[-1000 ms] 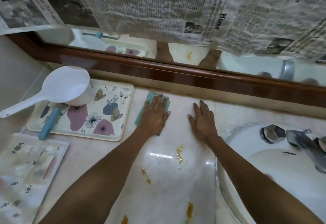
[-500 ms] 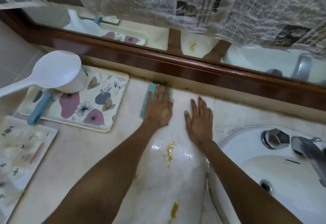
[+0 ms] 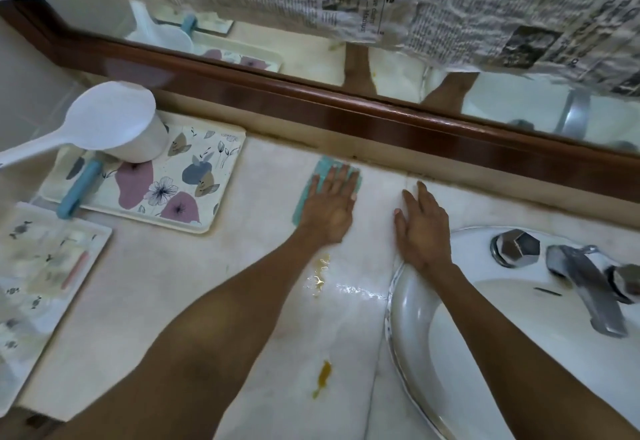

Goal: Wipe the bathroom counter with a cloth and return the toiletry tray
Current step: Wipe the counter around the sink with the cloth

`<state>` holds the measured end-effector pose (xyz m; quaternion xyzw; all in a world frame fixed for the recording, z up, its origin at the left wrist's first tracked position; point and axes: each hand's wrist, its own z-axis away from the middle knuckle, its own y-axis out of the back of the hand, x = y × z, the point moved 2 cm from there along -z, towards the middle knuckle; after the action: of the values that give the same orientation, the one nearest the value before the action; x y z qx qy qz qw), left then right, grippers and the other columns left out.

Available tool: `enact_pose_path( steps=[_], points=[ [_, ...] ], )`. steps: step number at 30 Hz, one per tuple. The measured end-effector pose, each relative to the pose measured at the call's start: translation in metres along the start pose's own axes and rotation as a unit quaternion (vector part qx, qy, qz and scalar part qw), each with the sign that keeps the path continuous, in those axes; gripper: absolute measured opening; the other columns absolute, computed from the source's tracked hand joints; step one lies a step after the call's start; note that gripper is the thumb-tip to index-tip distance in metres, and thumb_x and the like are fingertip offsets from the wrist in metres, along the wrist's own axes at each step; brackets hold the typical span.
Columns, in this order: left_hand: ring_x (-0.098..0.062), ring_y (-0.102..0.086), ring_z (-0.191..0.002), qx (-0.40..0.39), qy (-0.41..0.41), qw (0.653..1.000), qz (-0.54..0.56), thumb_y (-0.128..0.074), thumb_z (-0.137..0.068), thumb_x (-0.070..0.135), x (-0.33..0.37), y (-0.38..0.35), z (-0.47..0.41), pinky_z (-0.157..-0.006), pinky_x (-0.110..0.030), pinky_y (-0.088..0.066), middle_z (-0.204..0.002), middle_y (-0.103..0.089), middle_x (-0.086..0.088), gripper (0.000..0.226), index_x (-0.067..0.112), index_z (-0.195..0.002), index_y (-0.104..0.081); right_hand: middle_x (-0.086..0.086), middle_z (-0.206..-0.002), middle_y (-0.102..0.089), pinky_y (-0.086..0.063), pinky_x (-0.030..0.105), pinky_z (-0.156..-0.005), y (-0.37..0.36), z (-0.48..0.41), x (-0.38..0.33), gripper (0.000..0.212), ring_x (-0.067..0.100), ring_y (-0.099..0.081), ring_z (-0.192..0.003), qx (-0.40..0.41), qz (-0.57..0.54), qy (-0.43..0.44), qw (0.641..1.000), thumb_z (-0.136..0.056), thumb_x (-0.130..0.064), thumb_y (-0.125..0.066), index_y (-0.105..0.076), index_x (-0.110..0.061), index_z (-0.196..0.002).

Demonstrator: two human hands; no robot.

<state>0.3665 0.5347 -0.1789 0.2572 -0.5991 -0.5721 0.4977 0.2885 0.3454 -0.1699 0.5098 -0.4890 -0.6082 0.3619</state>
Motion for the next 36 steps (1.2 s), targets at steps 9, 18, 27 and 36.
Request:
enact_pose_path(
  steps=[9, 18, 27, 36],
  points=[
    [-0.014, -0.01, -0.155, -0.018, -0.092, 0.996, -0.011, -0.018, -0.106, 0.043, -0.099, 0.035, 0.047, -0.124, -0.047, -0.01, -0.168, -0.014, 0.01, 0.054, 0.036, -0.159, -0.019, 0.021, -0.151, -0.038, -0.024, 0.048, -0.115, 0.004, 0.028, 0.034, 0.055, 0.037, -0.035, -0.137, 0.044, -0.026, -0.117, 0.992, -0.098, -0.039, -0.03, -0.046, -0.007, -0.139],
    [-0.016, -0.007, -0.156, -0.029, -0.148, 0.989, -0.009, -0.022, -0.109, 0.038, 0.007, -0.014, 0.095, -0.125, -0.043, -0.004, -0.169, -0.011, 0.008, 0.052, 0.03, -0.161, -0.017, 0.019, -0.151, -0.04, -0.024, 0.047, -0.116, 0.003, 0.029, 0.036, 0.05, 0.035, -0.036, -0.137, 0.059, -0.031, -0.114, 0.991, -0.099, -0.036, -0.033, -0.047, -0.007, -0.138],
    [-0.019, -0.012, -0.155, 0.014, -0.045, 0.998, -0.05, -0.02, -0.108, 0.039, -0.054, 0.015, 0.081, -0.124, -0.046, -0.007, -0.169, -0.012, 0.008, 0.053, 0.032, -0.16, -0.015, 0.02, -0.15, -0.04, -0.02, 0.046, -0.12, 0.008, 0.044, 0.038, 0.047, 0.034, -0.039, -0.135, 0.048, -0.019, -0.079, 0.996, -0.092, -0.013, -0.041, -0.049, -0.005, -0.137],
    [-0.013, -0.001, -0.156, -0.051, -0.242, 0.968, -0.049, -0.022, -0.109, 0.041, 0.027, -0.031, 0.146, -0.125, -0.041, -0.001, -0.169, -0.007, 0.01, 0.054, 0.032, -0.161, -0.011, 0.015, -0.15, -0.044, -0.017, 0.047, -0.121, 0.008, 0.054, 0.037, 0.052, 0.033, -0.037, -0.138, 0.041, -0.025, -0.075, 0.996, -0.094, -0.024, -0.03, -0.053, -0.006, -0.138]
  ],
)
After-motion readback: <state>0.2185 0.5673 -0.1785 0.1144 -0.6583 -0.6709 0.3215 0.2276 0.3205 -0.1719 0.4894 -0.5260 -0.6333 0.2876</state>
